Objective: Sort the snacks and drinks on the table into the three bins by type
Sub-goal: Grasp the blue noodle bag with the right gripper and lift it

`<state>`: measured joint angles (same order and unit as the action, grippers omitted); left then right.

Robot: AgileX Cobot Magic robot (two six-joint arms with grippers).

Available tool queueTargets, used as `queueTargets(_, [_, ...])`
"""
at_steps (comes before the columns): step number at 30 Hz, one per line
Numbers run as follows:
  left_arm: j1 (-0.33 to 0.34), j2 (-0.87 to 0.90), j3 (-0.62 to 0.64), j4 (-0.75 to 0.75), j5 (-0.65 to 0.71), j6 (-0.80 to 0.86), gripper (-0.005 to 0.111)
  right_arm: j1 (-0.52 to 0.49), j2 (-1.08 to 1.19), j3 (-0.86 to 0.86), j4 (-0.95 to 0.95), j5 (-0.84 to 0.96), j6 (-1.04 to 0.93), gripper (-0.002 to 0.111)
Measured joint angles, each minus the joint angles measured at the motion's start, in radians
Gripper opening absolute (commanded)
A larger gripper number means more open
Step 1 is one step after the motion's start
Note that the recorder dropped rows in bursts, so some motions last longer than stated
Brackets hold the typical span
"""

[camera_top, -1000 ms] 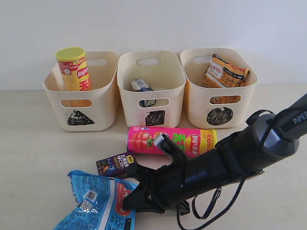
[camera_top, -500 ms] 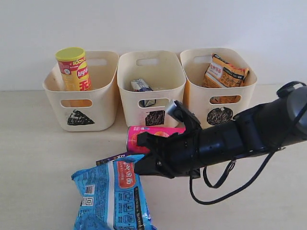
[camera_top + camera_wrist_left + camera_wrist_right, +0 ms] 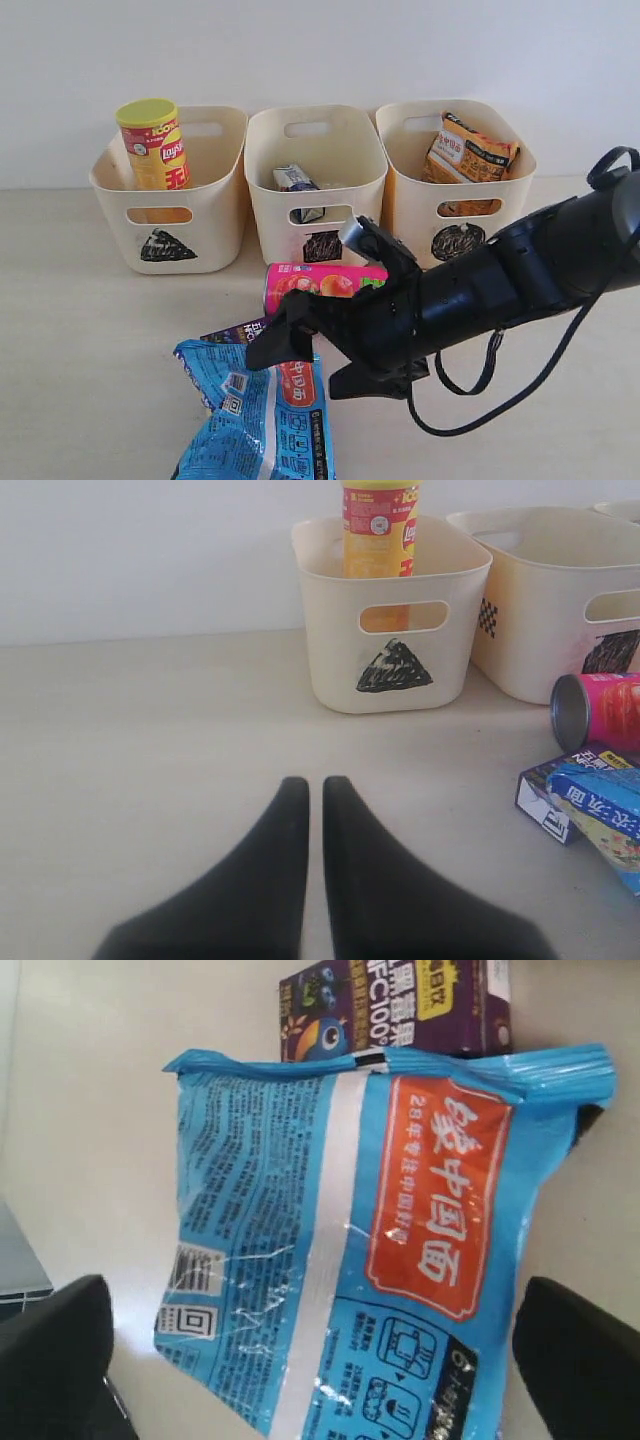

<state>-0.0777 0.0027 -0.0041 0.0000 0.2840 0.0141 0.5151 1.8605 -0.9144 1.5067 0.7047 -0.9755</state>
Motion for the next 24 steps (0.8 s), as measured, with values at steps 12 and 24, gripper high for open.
queueTargets(12, [0.0,0.0,0.0,0.0,0.0,0.0,0.004,0.248,0.0,-0.302,-1.067,-0.181,0.987,0.104])
queueTargets(24, [0.0,0.0,0.0,0.0,0.0,0.0,0.004,0.273,0.156,-0.321,-1.111,-0.137,1.038,0.103])
